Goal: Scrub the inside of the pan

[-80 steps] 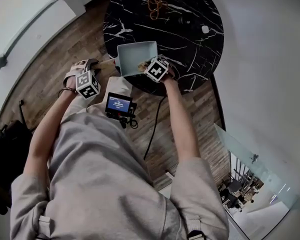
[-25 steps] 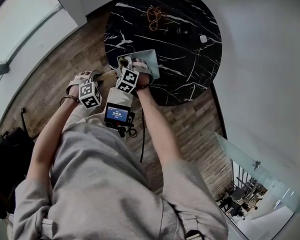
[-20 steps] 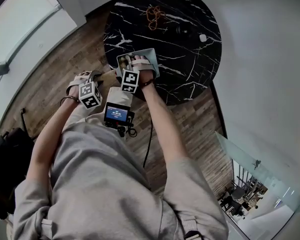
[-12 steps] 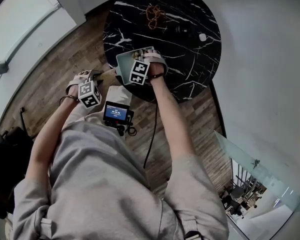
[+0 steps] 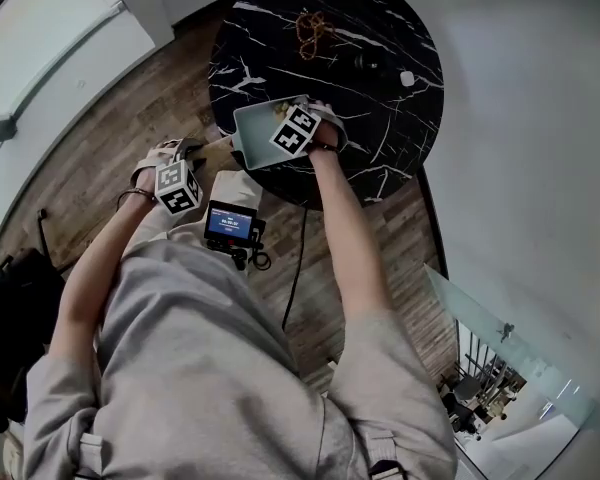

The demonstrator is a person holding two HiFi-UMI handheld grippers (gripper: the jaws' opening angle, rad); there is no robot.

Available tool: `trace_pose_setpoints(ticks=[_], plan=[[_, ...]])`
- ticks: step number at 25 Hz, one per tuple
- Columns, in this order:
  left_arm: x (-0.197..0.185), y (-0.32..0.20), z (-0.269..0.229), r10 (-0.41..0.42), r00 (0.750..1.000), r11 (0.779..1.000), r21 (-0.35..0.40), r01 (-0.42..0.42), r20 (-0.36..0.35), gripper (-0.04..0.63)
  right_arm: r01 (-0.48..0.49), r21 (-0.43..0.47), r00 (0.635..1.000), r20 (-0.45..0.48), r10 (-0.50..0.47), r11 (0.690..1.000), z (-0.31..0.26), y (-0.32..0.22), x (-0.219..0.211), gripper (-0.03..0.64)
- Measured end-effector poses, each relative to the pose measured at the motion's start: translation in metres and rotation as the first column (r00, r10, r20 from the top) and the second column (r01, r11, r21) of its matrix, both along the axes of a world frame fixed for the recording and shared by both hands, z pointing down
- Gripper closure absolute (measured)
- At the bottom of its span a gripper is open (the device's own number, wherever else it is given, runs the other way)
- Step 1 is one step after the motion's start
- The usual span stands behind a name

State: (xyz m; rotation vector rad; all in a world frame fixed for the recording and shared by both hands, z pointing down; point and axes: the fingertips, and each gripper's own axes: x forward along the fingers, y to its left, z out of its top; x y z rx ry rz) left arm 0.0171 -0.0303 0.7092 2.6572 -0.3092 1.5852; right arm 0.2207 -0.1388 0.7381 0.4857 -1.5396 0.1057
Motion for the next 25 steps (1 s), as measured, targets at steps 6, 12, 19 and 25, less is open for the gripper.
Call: trace_pose_setpoints(ticks=[6, 12, 19, 25], plan=[[0.001, -0.001, 0.000, 0.009, 1.000, 1.000, 0.001, -0.009, 0.002, 0.462, -0.137, -0.006, 0.987, 0.083, 0.137, 0.991, -0.001, 0.004, -0.027, 0.565], [0.001, 0.000, -0.001, 0.016, 1.000, 1.000, -0.006, -0.016, -0.004, 0.462, -0.156, -0.034, 0.975, 0.154, 0.159, 0.987, -0.001, 0.016, -0.061, 0.563], [0.001, 0.001, 0.000, 0.014, 1.000, 1.000, -0.010, -0.014, -0.004, 0.462, -0.212, -0.127, 0.931, 0.275, 0.240, 0.969, -0.002, 0.034, -0.098, 0.552], [0.001, -0.001, 0.001, 0.004, 1.000, 1.000, 0.001, -0.004, 0.010, 0.462, 0.109, -0.097, 0.981, 0.172, -0.091, 0.989, 0.000, 0.052, -0.104, 0.560]])
